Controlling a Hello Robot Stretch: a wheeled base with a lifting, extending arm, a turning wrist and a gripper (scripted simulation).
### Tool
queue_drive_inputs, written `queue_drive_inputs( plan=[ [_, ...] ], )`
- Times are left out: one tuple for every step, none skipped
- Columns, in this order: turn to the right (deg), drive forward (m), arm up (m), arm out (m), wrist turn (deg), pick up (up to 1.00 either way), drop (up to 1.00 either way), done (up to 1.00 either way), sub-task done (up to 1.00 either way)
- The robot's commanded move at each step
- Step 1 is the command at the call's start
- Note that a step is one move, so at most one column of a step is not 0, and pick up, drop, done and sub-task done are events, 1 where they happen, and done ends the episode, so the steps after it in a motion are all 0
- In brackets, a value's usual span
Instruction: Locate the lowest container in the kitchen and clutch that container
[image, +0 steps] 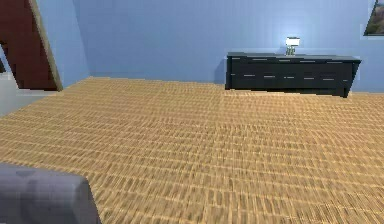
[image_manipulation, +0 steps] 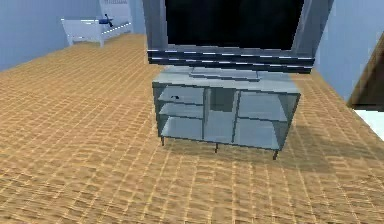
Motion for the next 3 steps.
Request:
queue_drive_inputs(
  plan=[
    [0.0, 1.00, 0.00, 0.00, 0.0, 0.00, 0.00, 0.00, 0.00],
    [15.0, 0.00, 0.00, 0.00, 0.0, 0.00, 0.00, 0.00, 0.00],
    [0.0, 0.05, 0.00, 0.00, 0.0, 0.00, 0.00, 0.00, 0.00]
  ],
)
